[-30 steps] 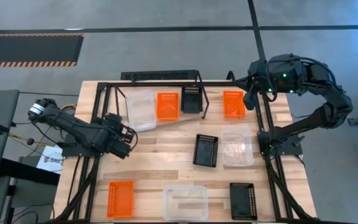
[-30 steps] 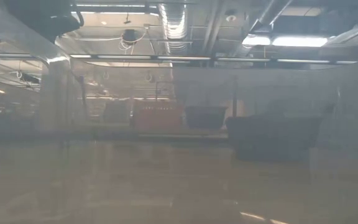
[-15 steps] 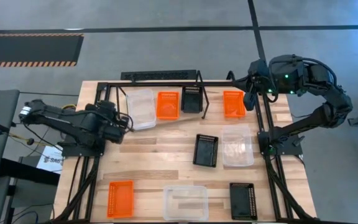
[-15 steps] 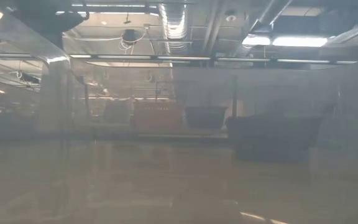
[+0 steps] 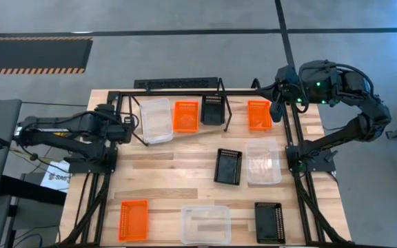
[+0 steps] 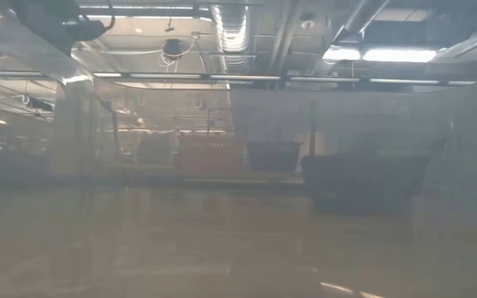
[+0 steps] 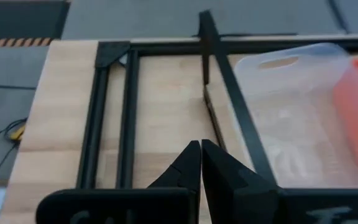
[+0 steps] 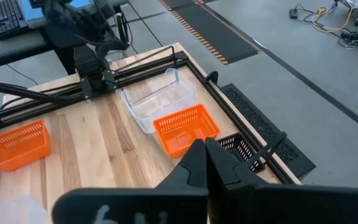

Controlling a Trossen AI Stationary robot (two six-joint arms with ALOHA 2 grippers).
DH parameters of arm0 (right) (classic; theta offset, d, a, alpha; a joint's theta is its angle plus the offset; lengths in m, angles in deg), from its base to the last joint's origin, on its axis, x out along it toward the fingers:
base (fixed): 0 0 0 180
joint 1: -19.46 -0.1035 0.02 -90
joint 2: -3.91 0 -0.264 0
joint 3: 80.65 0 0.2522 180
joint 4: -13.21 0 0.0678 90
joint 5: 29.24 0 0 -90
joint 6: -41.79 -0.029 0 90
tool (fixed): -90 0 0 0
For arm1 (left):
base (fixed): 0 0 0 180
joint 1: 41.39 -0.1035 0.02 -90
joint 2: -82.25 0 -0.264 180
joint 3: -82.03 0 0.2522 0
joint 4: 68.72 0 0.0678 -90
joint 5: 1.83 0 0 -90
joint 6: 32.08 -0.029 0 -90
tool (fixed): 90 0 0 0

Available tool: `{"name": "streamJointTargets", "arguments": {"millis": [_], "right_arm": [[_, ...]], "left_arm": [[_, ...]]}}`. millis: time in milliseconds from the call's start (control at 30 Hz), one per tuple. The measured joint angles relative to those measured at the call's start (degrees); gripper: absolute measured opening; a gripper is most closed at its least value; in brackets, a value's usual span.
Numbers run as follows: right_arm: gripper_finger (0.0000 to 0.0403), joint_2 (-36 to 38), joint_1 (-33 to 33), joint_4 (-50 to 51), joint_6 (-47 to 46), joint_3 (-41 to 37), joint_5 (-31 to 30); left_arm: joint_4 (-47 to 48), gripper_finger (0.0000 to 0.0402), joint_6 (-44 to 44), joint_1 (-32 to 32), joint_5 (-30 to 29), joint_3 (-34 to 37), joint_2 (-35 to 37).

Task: Stack baskets on shelf by color
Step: Adjust the shelf

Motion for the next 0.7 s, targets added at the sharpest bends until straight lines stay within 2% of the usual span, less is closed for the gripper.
{"name": "streamJointTargets", "arguments": {"millis": [200,433,700], "right_arm": [[0.0003,0.0,0.0,0.0,0.1,0.0,0.0],[0.0003,0.0,0.0,0.1,0.8,0.0,0.0],[0.0003,0.0,0.0,0.1,1.0,0.0,0.0]], "left_arm": [[-1.1,0.0000,-2.4,-7.8,3.7,0.0,-0.9],[-11.5,0.0000,-15.0,-17.2,6.5,0.0,-2.6],[-17.6,0.0000,-27.3,-28.1,13.9,0.0,-7.7]]}}
